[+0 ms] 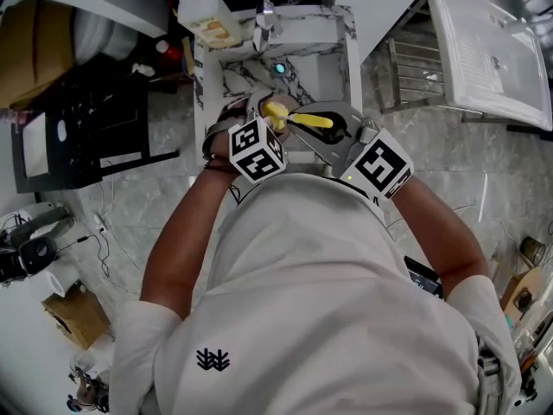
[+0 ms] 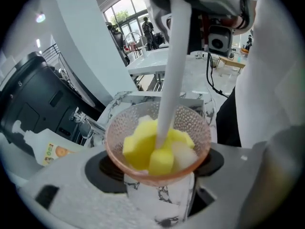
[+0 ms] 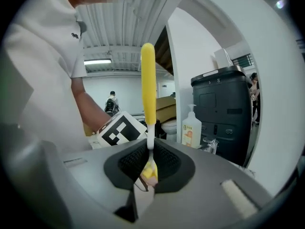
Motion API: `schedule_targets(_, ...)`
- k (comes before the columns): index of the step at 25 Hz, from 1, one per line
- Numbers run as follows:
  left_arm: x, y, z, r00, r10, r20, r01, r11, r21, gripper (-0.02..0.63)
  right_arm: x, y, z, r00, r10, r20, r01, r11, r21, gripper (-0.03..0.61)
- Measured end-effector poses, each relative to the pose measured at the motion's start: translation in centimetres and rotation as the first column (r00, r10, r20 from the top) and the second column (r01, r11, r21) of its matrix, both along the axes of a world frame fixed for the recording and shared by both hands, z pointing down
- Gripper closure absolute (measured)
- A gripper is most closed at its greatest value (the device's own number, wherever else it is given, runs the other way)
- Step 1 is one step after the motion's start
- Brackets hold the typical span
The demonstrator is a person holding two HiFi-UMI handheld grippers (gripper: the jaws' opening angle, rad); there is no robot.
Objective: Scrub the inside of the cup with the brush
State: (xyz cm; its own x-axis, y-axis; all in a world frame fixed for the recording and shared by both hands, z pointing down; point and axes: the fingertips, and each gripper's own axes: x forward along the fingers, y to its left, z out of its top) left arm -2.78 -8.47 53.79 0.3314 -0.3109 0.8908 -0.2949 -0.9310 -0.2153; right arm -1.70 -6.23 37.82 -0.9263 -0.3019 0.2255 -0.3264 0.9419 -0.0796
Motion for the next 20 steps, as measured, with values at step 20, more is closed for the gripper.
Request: schedule_targets(20, -2.2, 0.0, 1.0, 0.999, -0.041, 0.032, 0.042, 0.999, -0.018, 0.235, 4.7, -0.3, -3.5, 0.998, 0.024, 0.050, -0.020, 0.998, -0.063, 0.537)
